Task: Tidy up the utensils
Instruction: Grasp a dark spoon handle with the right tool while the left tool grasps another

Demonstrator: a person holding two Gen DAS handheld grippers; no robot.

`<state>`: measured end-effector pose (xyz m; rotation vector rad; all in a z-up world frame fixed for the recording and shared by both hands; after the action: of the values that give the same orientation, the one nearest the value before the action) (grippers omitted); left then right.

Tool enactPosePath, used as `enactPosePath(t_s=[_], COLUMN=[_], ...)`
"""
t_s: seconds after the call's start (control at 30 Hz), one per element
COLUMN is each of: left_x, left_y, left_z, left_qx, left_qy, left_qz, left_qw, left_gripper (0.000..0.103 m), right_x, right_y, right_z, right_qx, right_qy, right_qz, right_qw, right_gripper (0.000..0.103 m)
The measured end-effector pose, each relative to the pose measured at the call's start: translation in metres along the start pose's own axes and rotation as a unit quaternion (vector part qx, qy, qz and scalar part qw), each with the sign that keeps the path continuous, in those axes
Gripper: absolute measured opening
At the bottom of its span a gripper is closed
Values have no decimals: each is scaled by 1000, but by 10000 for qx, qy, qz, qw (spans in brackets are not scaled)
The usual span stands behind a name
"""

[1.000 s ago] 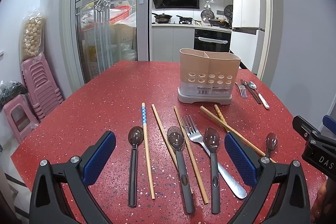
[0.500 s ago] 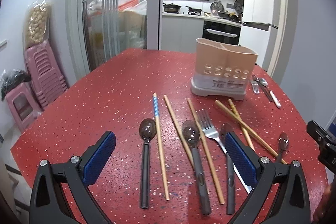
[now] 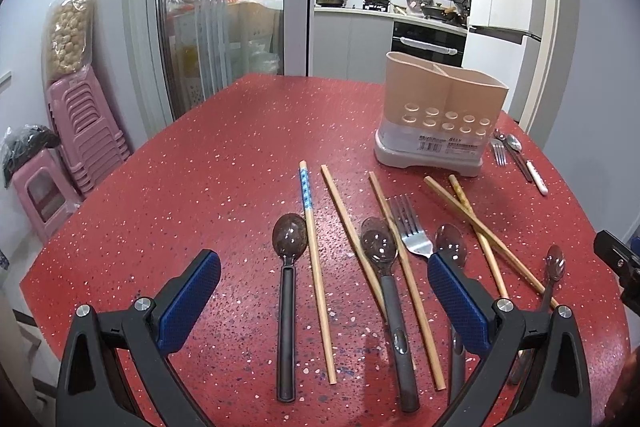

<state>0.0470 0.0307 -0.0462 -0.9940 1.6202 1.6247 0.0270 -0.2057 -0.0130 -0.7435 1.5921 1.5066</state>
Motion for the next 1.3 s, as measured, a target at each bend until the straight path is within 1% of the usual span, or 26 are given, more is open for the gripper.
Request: enactPosePath(t_s=[0.1, 0.17, 0.23, 0.27, 0.4, 0.47, 0.53, 0.6, 0.7, 0.77, 0.8, 0.83, 0.87, 0.93, 1.0, 1.03, 1.1, 1.13, 1.23, 1.27, 1.3], left_x=[1, 1, 0, 1, 6, 10, 13, 15, 16, 16, 17, 17, 17, 15, 14, 14, 13, 11, 4, 1, 0], left_y=[-6, -12, -20, -25, -48, -57, -64, -70, -79, -83, -87, -88, -90, -91, -90, -89, -87, -85, -81, -79, -77], left_z=[7, 14, 27, 34, 55, 61, 64, 63, 59, 56, 55, 56, 55, 54, 54, 55, 60, 61, 56, 52, 48], left_qx=[-110, -140, -215, -174, -155, -184, -157, -104, 31, 70, 74, 71, 15, 27, -4, -13, -34, -20, 74, 112, 147], left_qy=[0, 38, 137, 206, 322, 346, 417, 461, 448, 450, 469, 482, 424, 376, 276, 261, 303, 336, 308, 263, 228], left_qz=[103, 203, 355, 469, 907, 1085, 1209, 1311, 1362, 1408, 1445, 1493, 1481, 1525, 1540, 1554, 1563, 1544, 1438, 1408, 1389], left_qw=[9999, 9997, 9990, 9985, 9952, 9933, 9917, 9902, 9897, 9890, 9884, 9876, 9881, 9876, 9877, 9875, 9872, 9874, 9891, 9896, 9899], left_gripper=[103, 103, 103, 103, 103, 103, 103, 103, 103, 103, 103, 103, 103, 103, 103, 103, 103, 103, 103, 103, 103], right_x=[0, 0, 0, 0, 8, 12, 16, 21, 27, 28, 29, 28, 28, 29, 30, 31, 32, 33, 32, 32, 33], right_y=[-6, -13, -22, -25, -44, -52, -57, -63, -74, -81, -85, -87, -88, -89, -91, -92, -94, -95, -95, -95, -96], right_z=[-2, -5, -11, -13, -26, -33, -35, -35, -32, -32, -30, -28, -27, -23, -17, -14, -10, -7, -2, -1, 0], right_qx=[-113, -245, -419, -485, -750, -752, -772, -839, -896, -899, -906, -883, -891, -879, -810, -788, -757, -729, -763, -783, -826], right_qy=[-42, -144, -324, -387, -842, -1054, -1163, -1285, -1386, -1431, -1456, -1420, -1402, -1318, -1135, -1033, -877, -750, -539, -510, -495], right_qz=[207, 416, 713, 833, 1443, 1678, 1829, 2012, 2232, 2332, 2371, 2348, 2374, 2409, 2426, 2440, 2454, 2456, 2466, 2471, 2490], right_qw=[9997, 9987, 9960, 9946, 9831, 9773, 9732, 9675, 9607, 9576, 9562, 9575, 9571, 9575, 9601, 9610, 9625, 9637, 9646, 9645, 9637], right_gripper=[103, 103, 103, 103, 103, 103, 99, 93, 87, 81, 80, 79, 76, 72, 63, 60, 50, 48, 34, 18, 11])
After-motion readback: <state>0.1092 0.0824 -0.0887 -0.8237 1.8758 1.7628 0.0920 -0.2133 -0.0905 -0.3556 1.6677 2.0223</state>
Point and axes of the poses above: each gripper's, at about its wrist camera, not at the fingertips, and y roughly against the way its jaws point, z to its left, x to its underside, the point moved 3 cm from there along -y, roughly the way its jaws point, and after that the axes turned 8 degrees about -z, right-handed, at the moved point
